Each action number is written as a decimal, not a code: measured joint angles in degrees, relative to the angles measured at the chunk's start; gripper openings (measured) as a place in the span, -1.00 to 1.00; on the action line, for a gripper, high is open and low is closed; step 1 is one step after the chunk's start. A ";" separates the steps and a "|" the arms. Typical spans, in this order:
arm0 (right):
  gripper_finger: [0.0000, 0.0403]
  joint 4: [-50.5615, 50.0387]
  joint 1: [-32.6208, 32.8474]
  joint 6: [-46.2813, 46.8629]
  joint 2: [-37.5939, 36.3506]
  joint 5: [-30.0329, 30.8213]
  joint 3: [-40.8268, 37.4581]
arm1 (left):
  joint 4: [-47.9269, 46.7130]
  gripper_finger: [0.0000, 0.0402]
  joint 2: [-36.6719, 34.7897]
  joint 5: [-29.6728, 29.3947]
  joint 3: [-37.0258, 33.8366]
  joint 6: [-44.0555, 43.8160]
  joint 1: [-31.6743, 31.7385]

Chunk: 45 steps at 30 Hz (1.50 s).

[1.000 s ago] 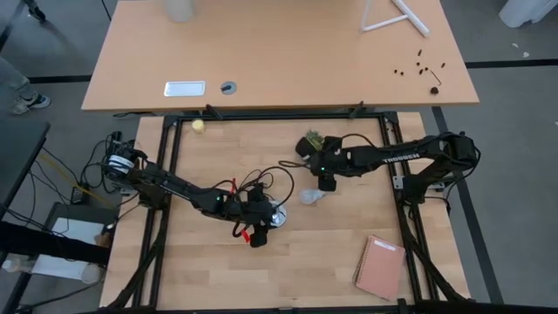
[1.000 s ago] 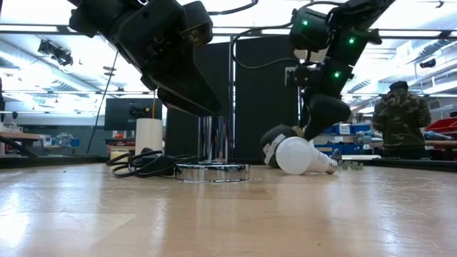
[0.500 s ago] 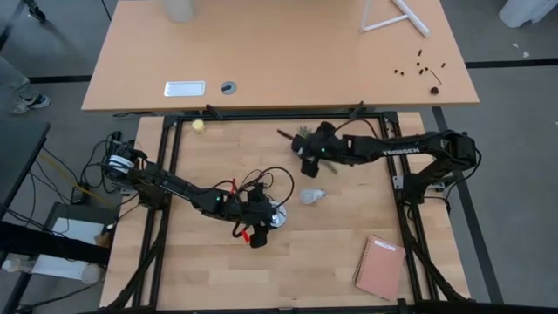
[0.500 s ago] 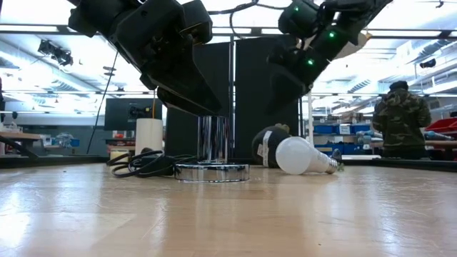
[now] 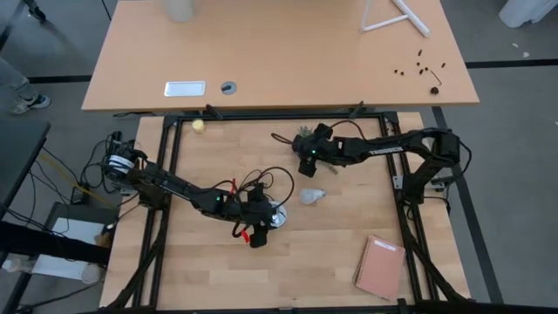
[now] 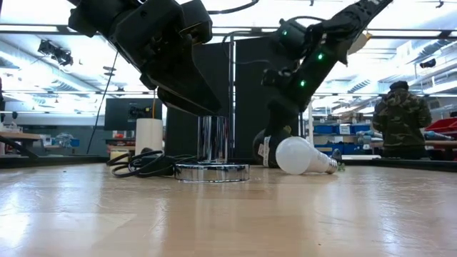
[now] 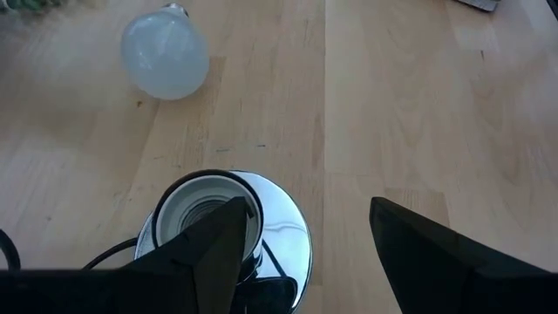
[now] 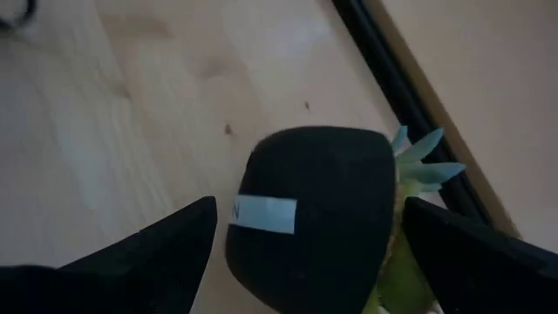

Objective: Screw lightbulb
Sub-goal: Adjust the potted flower

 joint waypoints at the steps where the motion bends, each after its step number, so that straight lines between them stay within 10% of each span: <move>1: 0.85 0.38 -0.02 -0.86 0.74 -0.07 0.06 | -0.02 0.24 0.00 0.00 0.00 -0.24 0.00; 45: 0.79 5.86 7.39 -16.33 4.13 -2.71 0.01 | 0.20 0.24 -0.02 0.00 0.02 -0.69 -0.02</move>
